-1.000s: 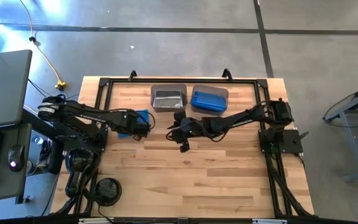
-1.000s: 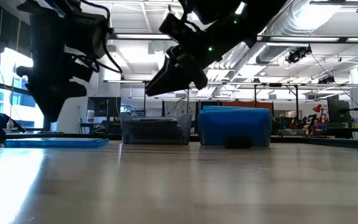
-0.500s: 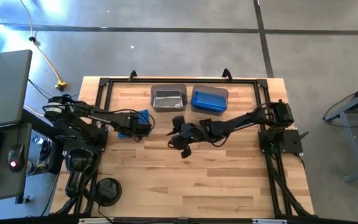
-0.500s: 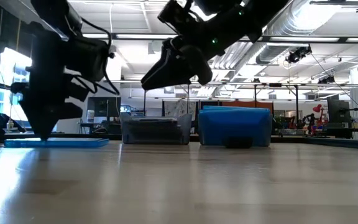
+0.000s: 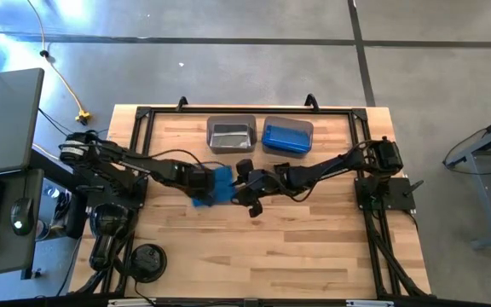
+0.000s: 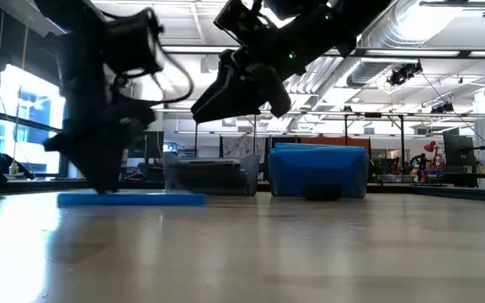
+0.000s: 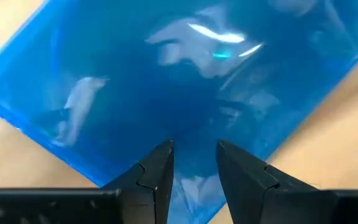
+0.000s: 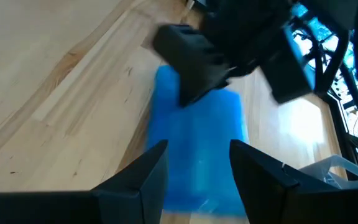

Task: Pick & place jewel cases by type
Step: Put the blue CD case into the right black bin

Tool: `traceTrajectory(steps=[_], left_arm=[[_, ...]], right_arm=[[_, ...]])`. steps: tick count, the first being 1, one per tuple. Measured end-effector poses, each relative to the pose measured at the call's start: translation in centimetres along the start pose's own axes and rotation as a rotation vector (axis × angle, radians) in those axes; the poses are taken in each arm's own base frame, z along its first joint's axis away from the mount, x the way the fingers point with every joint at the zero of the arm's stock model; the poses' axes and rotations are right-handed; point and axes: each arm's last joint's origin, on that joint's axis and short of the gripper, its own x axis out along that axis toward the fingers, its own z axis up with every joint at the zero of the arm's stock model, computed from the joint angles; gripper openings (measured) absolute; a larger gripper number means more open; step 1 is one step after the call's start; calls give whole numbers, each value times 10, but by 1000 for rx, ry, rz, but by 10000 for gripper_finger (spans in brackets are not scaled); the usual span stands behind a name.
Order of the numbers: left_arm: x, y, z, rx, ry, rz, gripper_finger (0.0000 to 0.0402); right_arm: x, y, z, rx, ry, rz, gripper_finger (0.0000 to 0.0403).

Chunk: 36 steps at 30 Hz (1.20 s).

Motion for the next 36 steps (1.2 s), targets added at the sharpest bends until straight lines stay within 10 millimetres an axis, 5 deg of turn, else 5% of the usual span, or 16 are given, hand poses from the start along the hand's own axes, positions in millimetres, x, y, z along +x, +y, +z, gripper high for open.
traceTrajectory(steps=[6,12,23,36], left_arm=[[-23,-36,2,129,-91,-96,119],[-42,-28,26,98,-192,109,119],[-27,18,61,-11,-185,229,119],[9,16,68,70,-44,15,119]], right_arm=[[0,1,-1,-14,13,12,165],[4,10,-6,-18,6,132,165],[38,59,-23,-187,86,37,165],[46,54,-38,-12,102,125,165]])
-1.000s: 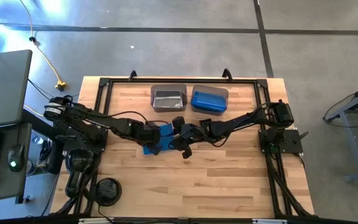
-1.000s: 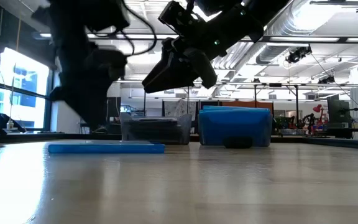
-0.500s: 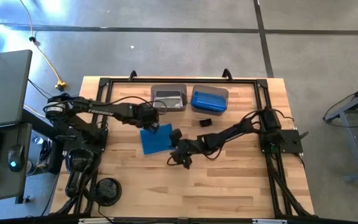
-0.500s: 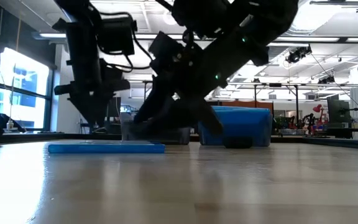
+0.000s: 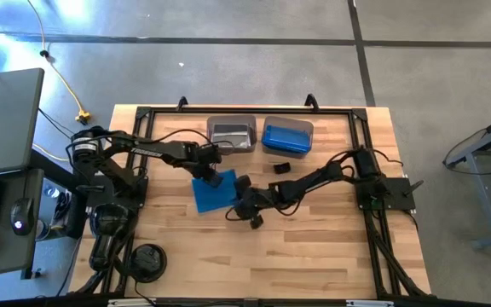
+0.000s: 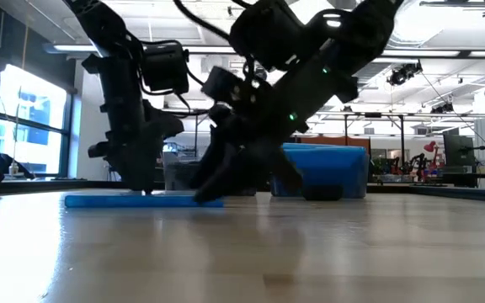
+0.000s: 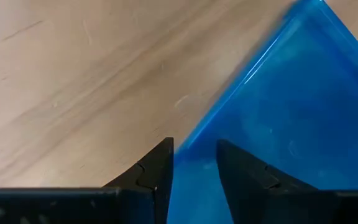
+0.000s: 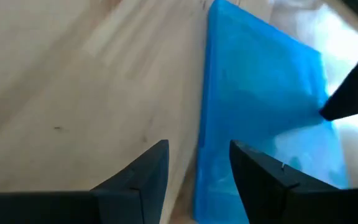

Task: Pick & place jewel cases by type
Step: Put the blue CD case into the right black bin

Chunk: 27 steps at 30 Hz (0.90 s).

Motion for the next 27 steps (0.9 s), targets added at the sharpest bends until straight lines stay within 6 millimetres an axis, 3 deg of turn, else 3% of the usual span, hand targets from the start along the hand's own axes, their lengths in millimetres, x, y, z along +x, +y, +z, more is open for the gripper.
traceTrajectory(steps=[8,18,27], left_arm=[[4,-6,-5,-24,79,-78,119],[1,-21,-19,-13,172,-146,119],[2,-28,-17,-1,172,-238,119]], right_arm=[[5,1,-6,-122,111,-185,165],[4,9,-5,-238,96,-80,165],[3,16,-5,-436,121,-29,165]])
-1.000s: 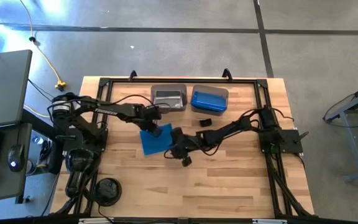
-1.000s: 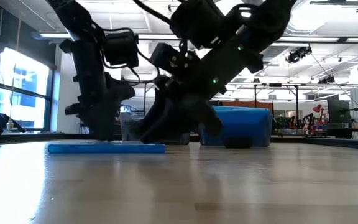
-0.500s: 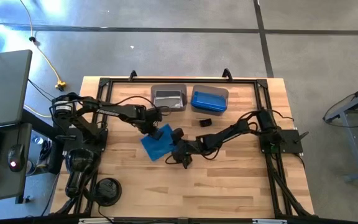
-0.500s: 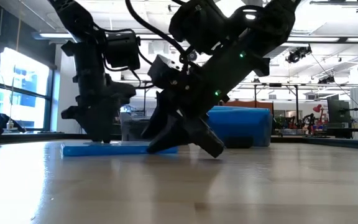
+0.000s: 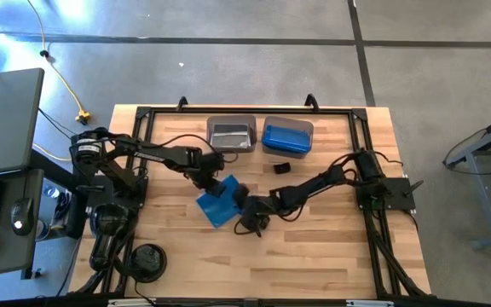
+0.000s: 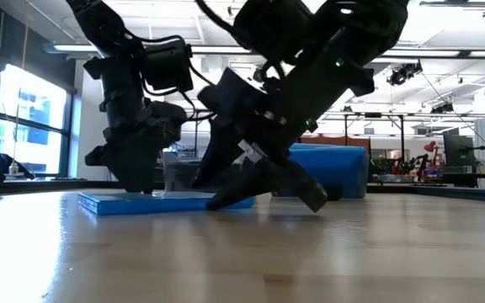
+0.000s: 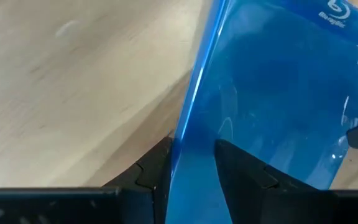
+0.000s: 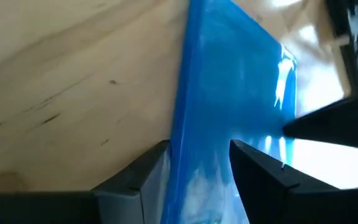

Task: Pick & place jewel cases by type
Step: Put the blue CD case into the right black bin

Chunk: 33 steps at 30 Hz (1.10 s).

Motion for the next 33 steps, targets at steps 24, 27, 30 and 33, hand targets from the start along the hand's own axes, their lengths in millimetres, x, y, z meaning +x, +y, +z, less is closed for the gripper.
traceTrajectory(steps=[24,27,30,33], left_arm=[[9,-32,-13,168,28,-200,119],[8,-33,-12,215,47,-230,119],[2,-41,-10,263,41,-275,119],[-10,-52,-7,311,7,-319,119]], right_arm=[[-4,4,15,-132,123,-166,139],[-4,4,15,-132,123,-166,120],[-4,1,14,-121,123,-178,97],[-4,0,13,-117,157,-208,73]])
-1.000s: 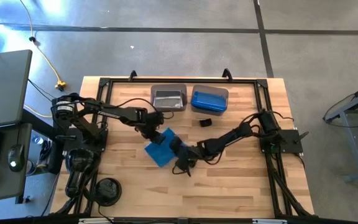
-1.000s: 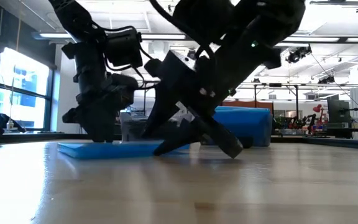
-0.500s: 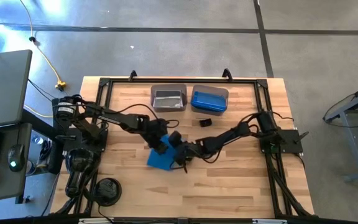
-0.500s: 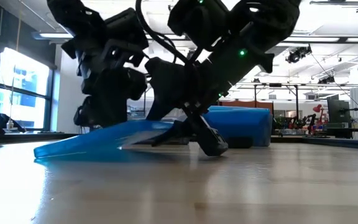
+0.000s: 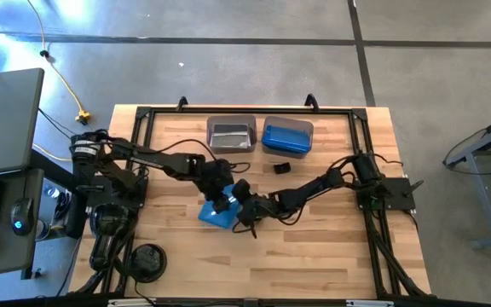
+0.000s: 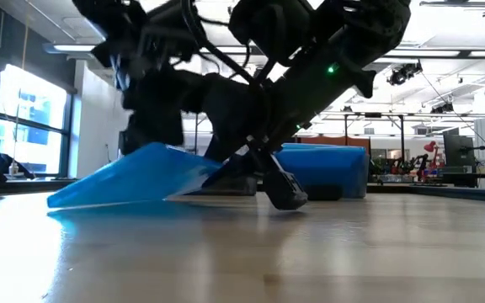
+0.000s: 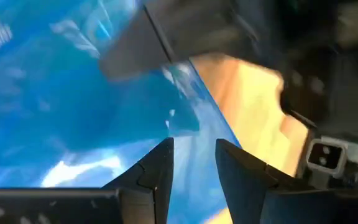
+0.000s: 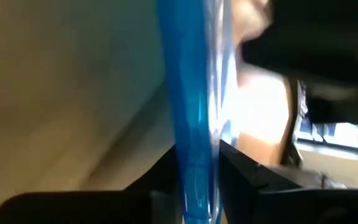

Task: Pick & place jewel cases by type
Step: Put the blue CD case into the right black bin

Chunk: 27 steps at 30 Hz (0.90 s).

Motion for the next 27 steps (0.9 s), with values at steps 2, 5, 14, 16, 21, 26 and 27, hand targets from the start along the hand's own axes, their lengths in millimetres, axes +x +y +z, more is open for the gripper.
traceTrajectory(steps=[2,5,14,16,21,26,27], left_arm=[[-9,-8,3,26,-10,-10,119],[-27,-20,6,63,-32,-19,119],[-95,-56,-1,126,-193,113,119],[-107,-61,-7,135,-228,150,119],[-128,-70,-18,155,-304,203,119],[-138,-75,-25,171,-365,233,119],[-138,-75,-27,173,-363,248,119]], right_arm=[[0,-1,-1,0,51,-35,60],[-1,-3,-5,-23,174,-114,44],[-10,-20,-13,-4,325,-216,29],[-17,-29,-12,23,320,-245,37],[-48,-60,-17,23,430,-347,41],[-84,-101,-53,109,632,-426,28],[-93,-108,-63,151,650,-426,28]])
